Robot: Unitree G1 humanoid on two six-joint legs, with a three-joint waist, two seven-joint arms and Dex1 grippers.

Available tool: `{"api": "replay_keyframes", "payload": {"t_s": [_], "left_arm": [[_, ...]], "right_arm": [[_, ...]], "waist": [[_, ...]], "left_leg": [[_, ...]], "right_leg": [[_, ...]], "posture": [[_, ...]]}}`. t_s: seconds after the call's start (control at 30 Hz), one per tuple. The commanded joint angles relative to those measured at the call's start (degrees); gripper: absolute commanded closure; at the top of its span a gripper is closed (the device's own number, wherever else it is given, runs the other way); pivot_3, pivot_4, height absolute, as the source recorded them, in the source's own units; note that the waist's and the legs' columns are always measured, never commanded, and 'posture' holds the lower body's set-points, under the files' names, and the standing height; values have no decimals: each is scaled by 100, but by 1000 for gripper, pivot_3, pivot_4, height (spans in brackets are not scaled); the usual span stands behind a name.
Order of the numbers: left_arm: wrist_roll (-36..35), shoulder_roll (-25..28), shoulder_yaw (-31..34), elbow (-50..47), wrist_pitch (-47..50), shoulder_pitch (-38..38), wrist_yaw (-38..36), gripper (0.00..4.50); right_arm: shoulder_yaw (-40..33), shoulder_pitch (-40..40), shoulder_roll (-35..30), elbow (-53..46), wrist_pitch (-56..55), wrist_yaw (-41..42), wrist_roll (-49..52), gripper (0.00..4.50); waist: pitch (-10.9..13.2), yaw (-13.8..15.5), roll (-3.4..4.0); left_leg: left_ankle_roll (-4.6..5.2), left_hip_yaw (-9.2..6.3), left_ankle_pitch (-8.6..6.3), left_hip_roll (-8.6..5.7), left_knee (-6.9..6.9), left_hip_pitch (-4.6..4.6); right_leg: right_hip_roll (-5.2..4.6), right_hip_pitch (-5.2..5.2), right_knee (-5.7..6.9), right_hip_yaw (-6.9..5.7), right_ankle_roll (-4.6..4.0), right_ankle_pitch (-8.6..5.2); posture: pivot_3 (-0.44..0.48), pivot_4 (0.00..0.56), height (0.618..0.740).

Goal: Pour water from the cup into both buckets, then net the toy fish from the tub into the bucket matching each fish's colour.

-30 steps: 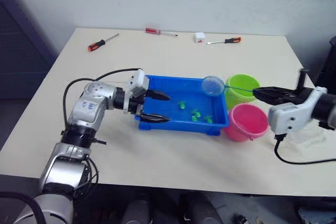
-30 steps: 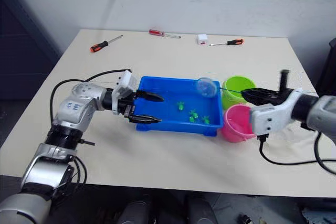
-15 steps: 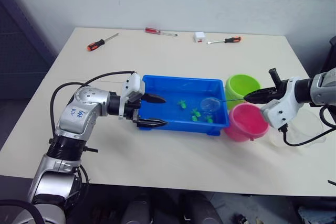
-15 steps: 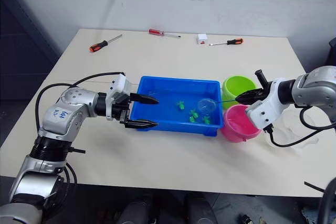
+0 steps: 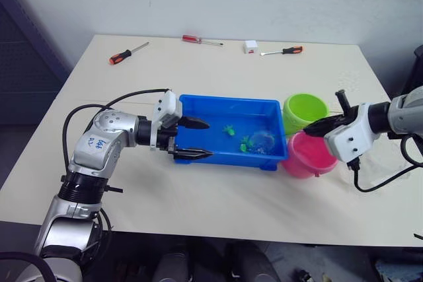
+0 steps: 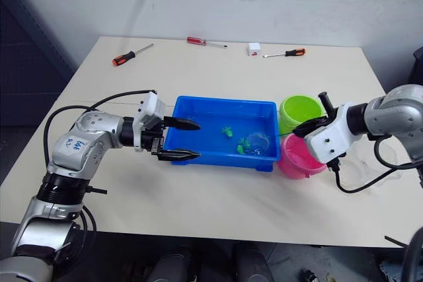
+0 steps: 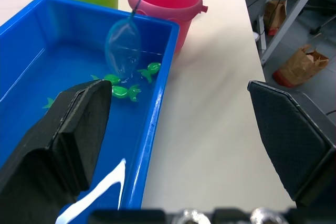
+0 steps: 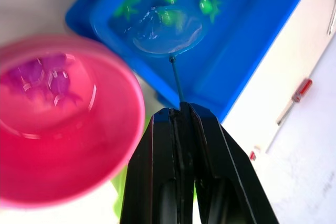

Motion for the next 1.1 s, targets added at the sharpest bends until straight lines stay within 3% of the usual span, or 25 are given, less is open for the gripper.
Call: {"api": "replay_keyframes", "payload": {"t_s": [0.03,0.6,0.87,1.1], "left_arm": [[-119,-27,106,-168,-37,-47,24,24],[-243,78,136,-326,83,34,81,24],[-272,110,179,-383,118,78,142,24],[-282,152,201,-304,95,85,158,24]], "right_arm": [[-222,-205,-79,94,-53,-114,-201,4500],[-184,593,-47,-490,394,113,155,4500],[-501,1105,-10,-827,1480,297,825,4500],[-1020,1573,414,-1255,3847,298,2049,4500]], "waist": [[0,4,0],[0,14,0],[0,3,0],[0,20,0]], "left_leg": [[0,0,0,0,0,0],[1,0,0,0,-2,-2],[1,-2,0,0,-1,1],[1,-4,0,0,-1,0]], "right_leg": [[0,0,0,0,0,0],[-1,0,-4,-1,0,0],[0,3,-1,-1,0,0],[-1,5,-3,-3,0,0]], "posture": [[0,150,740],[0,150,740],[0,150,740],[0,150,740]]}}
